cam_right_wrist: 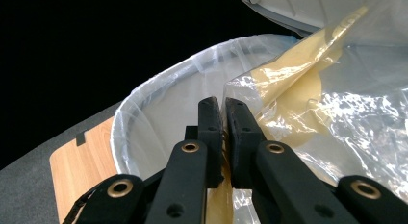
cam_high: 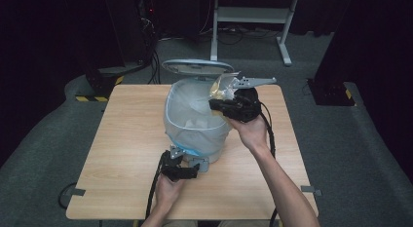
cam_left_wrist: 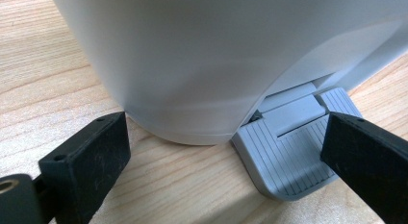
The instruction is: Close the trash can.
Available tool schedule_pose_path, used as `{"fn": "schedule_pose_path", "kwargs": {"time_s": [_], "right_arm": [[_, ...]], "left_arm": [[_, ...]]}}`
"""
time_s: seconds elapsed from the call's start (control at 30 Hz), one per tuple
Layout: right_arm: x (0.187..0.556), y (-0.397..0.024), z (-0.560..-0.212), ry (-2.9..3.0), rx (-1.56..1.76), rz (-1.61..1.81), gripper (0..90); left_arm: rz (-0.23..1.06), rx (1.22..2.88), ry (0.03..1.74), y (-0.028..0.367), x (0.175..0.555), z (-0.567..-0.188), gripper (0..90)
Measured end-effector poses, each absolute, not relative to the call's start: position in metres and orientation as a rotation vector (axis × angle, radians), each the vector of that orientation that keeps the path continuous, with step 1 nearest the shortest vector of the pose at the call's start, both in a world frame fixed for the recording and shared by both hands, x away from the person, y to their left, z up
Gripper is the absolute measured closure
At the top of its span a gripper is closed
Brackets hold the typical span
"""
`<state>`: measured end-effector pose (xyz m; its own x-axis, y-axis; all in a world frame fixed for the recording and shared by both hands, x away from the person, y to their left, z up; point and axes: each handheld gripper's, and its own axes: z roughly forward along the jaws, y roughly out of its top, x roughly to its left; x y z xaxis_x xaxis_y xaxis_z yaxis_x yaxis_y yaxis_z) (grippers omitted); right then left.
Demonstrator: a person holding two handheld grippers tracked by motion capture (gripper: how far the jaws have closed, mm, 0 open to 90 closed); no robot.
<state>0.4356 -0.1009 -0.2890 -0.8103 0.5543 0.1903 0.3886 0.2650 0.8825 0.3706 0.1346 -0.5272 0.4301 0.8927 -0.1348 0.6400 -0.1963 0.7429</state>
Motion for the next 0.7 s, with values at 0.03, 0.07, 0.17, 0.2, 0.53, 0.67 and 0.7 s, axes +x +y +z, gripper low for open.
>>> {"fn": "schedule_pose_path", "kwargs": {"time_s": [0.03,0.07,0.17,0.2,0.53,0.67,0.7], "right_arm": [[0.436,-0.1,-0.289,2.371,0.891,1.58,85.9],[0.437,-0.099,-0.289,2.373,0.895,1.579,85.9],[0.438,-0.096,-0.289,2.379,0.896,1.574,85.9],[0.439,-0.094,-0.289,2.379,0.89,1.571,85.9],[0.444,-0.082,-0.291,2.403,0.888,1.549,85.8],[0.446,-0.077,-0.292,2.412,0.879,1.549,85.7],[0.447,-0.076,-0.292,2.418,0.882,1.541,85.7]], "left_arm": [[0.425,1.929,1.295,0.135,0.371,-0.527,3.3],[0.426,1.929,1.295,0.135,0.371,-0.527,3.3],[0.428,1.929,1.293,0.135,0.371,-0.527,3.3],[0.429,1.929,1.293,0.135,0.371,-0.527,3.3],[0.41,1.924,1.3,0.134,0.37,-0.527,3.3],[0.42,1.929,1.296,0.135,0.37,-0.527,3.3],[0.42,1.93,1.296,0.135,0.37,-0.527,3.3]]}}
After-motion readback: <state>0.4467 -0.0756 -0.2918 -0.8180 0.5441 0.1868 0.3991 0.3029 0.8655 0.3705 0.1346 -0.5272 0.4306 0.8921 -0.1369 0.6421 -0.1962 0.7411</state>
